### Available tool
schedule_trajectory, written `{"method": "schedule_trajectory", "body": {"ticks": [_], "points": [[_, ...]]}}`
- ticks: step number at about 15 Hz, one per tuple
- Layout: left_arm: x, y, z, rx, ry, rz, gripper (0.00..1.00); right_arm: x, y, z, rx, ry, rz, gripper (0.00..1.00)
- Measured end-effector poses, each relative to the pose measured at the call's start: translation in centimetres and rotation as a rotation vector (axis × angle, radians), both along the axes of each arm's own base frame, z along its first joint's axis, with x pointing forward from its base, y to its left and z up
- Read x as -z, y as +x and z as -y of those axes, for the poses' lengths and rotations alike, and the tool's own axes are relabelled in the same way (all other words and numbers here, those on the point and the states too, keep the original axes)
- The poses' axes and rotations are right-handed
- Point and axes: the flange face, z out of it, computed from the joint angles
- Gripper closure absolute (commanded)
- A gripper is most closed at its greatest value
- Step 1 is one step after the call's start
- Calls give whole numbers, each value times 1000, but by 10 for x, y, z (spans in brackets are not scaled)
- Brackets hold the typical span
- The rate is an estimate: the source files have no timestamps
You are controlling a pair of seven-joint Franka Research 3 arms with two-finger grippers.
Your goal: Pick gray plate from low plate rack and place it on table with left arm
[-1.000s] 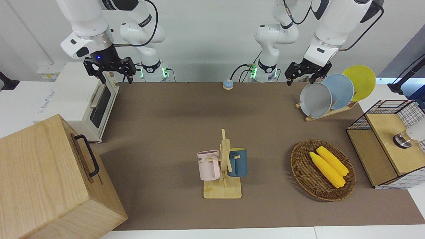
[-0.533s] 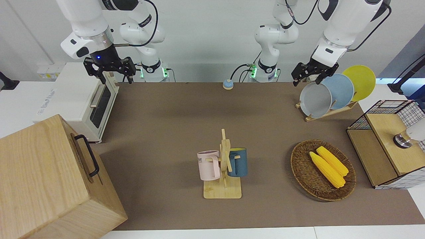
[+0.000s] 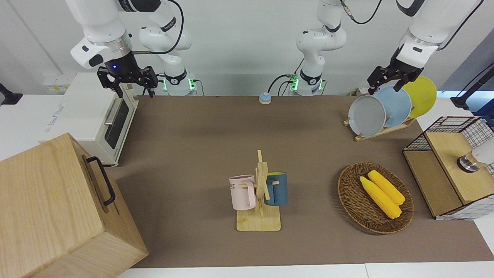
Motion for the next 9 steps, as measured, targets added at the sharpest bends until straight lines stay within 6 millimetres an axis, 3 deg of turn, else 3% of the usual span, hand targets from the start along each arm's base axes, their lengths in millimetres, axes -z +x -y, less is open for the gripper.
{"method": "schedule_trajectory", "body": {"ticks": [4, 9], "points": [[13, -20, -22, 10, 24, -39, 2, 0, 0, 0, 0, 0, 0, 17], [35, -34, -26, 12, 66, -92, 2, 0, 0, 0, 0, 0, 0, 17]]}}
